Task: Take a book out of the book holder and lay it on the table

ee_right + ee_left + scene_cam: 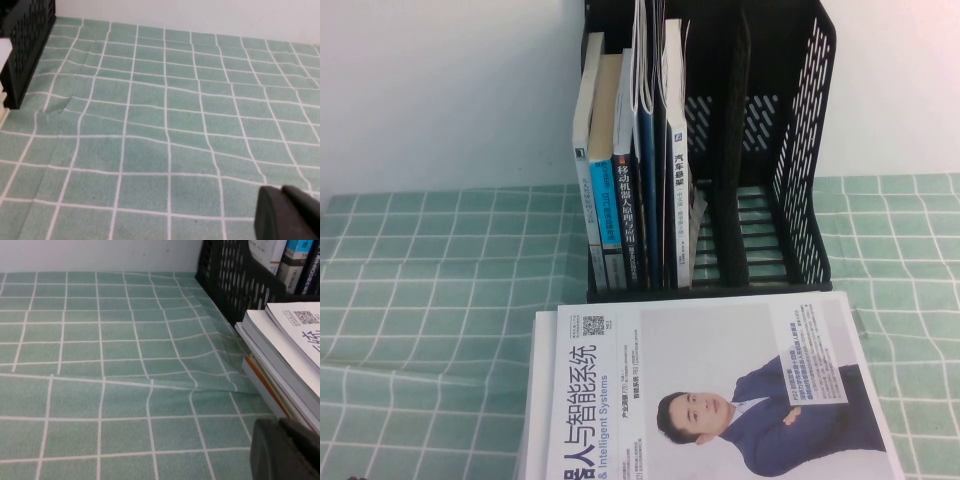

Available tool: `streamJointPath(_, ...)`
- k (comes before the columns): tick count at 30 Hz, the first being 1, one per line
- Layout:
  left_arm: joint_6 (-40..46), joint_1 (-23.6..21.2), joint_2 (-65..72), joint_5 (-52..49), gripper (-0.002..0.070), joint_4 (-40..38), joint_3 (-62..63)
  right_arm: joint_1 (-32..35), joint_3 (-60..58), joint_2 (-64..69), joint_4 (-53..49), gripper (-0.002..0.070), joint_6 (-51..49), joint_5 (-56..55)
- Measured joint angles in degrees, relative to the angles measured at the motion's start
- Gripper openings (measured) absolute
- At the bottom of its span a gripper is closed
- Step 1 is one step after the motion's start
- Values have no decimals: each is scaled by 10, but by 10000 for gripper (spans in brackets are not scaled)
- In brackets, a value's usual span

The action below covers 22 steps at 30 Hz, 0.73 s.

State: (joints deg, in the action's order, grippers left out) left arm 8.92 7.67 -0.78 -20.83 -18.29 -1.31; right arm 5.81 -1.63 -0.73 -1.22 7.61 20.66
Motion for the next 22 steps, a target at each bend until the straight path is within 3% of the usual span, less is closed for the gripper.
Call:
streamJointPath(8,-10,25,0,6,-2,14,0,0,0,0,1,-2,0,0)
streamJointPath(15,-143,19,0,10,-2,100,0,0,0,0,1,-2,0,0)
streamJointPath(22,-156,15,0,11,-2,144,0,0,0,0,1,-2,0,0)
